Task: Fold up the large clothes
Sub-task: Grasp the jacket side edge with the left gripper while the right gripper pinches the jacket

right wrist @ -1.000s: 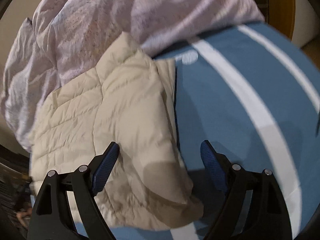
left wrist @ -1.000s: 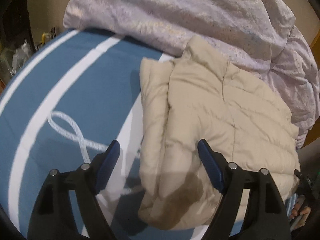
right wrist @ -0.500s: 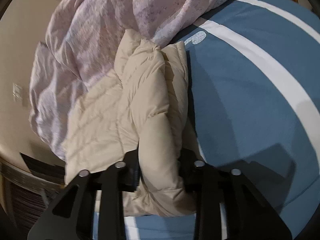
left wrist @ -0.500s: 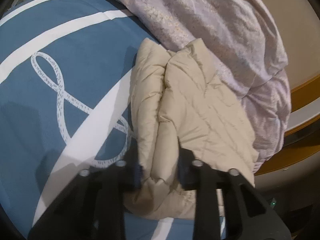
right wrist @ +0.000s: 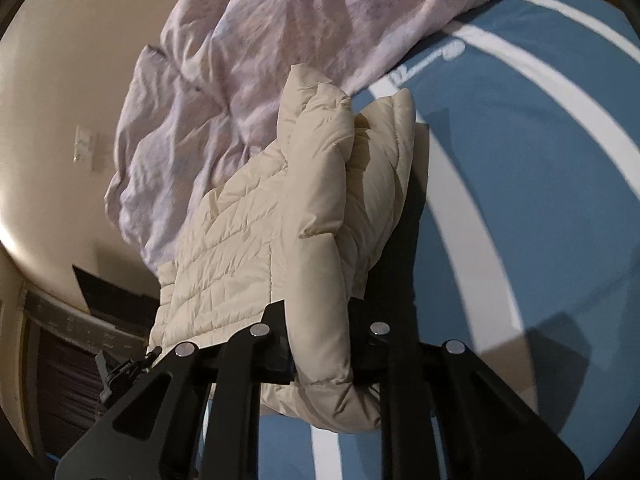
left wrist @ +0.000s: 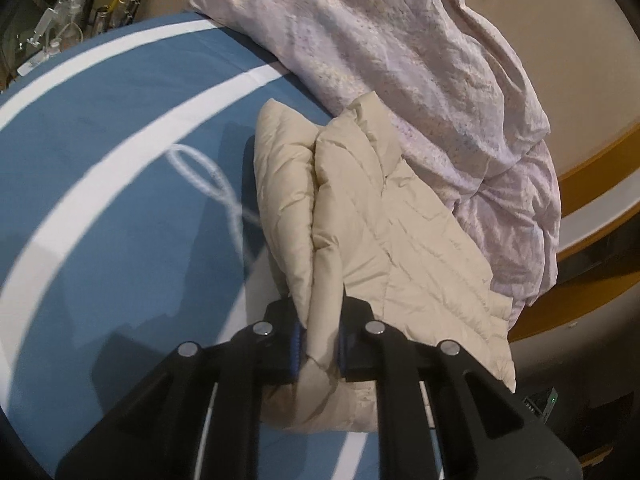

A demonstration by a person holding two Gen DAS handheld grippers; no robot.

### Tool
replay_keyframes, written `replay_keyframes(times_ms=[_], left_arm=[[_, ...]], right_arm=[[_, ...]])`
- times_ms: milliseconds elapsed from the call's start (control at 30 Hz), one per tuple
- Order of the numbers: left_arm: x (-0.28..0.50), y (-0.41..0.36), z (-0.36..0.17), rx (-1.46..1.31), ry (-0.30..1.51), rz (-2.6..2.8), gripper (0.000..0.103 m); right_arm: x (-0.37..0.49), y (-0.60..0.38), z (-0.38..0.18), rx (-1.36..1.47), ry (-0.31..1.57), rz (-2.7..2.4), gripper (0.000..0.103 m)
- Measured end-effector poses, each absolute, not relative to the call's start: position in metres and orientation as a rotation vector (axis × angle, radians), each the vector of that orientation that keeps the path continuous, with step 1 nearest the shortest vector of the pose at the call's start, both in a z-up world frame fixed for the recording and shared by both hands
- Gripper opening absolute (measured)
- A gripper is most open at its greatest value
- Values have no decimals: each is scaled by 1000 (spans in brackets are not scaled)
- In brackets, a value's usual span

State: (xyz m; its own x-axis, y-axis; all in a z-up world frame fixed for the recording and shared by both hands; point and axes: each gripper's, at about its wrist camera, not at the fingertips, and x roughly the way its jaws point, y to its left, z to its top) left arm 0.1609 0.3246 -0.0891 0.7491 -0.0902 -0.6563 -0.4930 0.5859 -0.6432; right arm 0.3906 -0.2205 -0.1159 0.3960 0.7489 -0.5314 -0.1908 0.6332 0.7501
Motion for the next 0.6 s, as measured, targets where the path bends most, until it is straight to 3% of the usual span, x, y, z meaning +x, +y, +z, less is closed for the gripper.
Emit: replay_keyframes(times_ms=[433, 533, 600], left_arm=[[124, 327, -95, -887, 750, 269, 16], [125, 328, -99, -899, 764, 287, 24], [124, 330, -101, -909, 769, 304, 32]], right_arm=[[357, -219, -124, 579, 1011, 629, 18], [351, -217, -113, 454, 988, 540, 33], [350, -220, -103, 388, 955, 462, 54]])
